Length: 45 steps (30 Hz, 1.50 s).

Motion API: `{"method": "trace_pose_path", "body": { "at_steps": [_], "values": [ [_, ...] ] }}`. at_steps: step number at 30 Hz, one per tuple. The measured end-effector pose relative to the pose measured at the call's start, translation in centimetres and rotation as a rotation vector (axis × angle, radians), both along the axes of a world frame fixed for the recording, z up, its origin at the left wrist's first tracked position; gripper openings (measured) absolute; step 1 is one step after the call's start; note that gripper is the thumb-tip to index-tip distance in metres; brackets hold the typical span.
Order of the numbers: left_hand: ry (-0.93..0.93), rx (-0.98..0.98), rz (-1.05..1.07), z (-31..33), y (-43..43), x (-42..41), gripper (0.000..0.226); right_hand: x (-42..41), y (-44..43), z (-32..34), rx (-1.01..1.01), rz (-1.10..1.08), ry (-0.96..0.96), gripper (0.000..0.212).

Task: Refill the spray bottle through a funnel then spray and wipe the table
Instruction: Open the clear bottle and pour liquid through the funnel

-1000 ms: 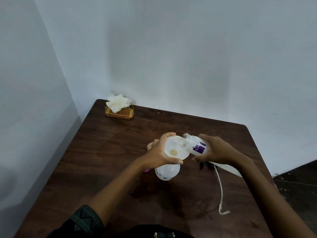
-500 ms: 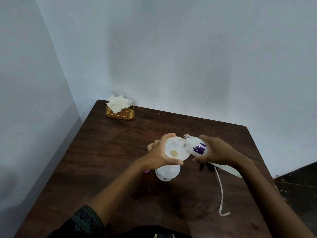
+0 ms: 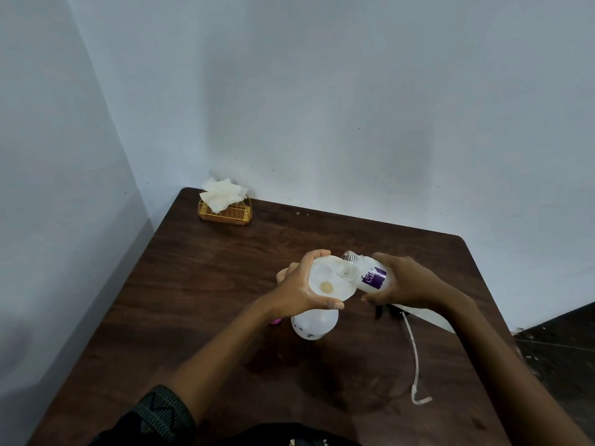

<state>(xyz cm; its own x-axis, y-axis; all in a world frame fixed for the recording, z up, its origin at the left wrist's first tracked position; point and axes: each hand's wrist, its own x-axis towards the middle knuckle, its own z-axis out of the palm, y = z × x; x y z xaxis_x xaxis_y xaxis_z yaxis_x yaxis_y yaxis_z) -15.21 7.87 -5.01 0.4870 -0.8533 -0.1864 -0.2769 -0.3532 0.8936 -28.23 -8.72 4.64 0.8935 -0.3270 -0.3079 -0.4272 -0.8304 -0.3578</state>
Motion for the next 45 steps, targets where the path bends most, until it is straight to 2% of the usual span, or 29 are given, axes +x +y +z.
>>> {"method": "trace_pose_path", "body": {
  "at_steps": [31, 34, 45],
  "values": [
    [0.000, -0.009, 0.006, -0.71, -0.16, 0.15, 0.093, 0.12, -0.15, 0.04, -0.005, 0.011, 0.018, 0.043],
    [-0.003, -0.004, 0.007, -0.73, -0.21, 0.15, 0.095, 0.15, 0.05, 0.26, -0.010, 0.010, 0.017, 0.037],
    [-0.014, -0.005, 0.005, -0.67, -0.15, 0.13, 0.098, 0.20, 0.25, 0.49, -0.006, 0.015, 0.025, 0.040]
  ]
}}
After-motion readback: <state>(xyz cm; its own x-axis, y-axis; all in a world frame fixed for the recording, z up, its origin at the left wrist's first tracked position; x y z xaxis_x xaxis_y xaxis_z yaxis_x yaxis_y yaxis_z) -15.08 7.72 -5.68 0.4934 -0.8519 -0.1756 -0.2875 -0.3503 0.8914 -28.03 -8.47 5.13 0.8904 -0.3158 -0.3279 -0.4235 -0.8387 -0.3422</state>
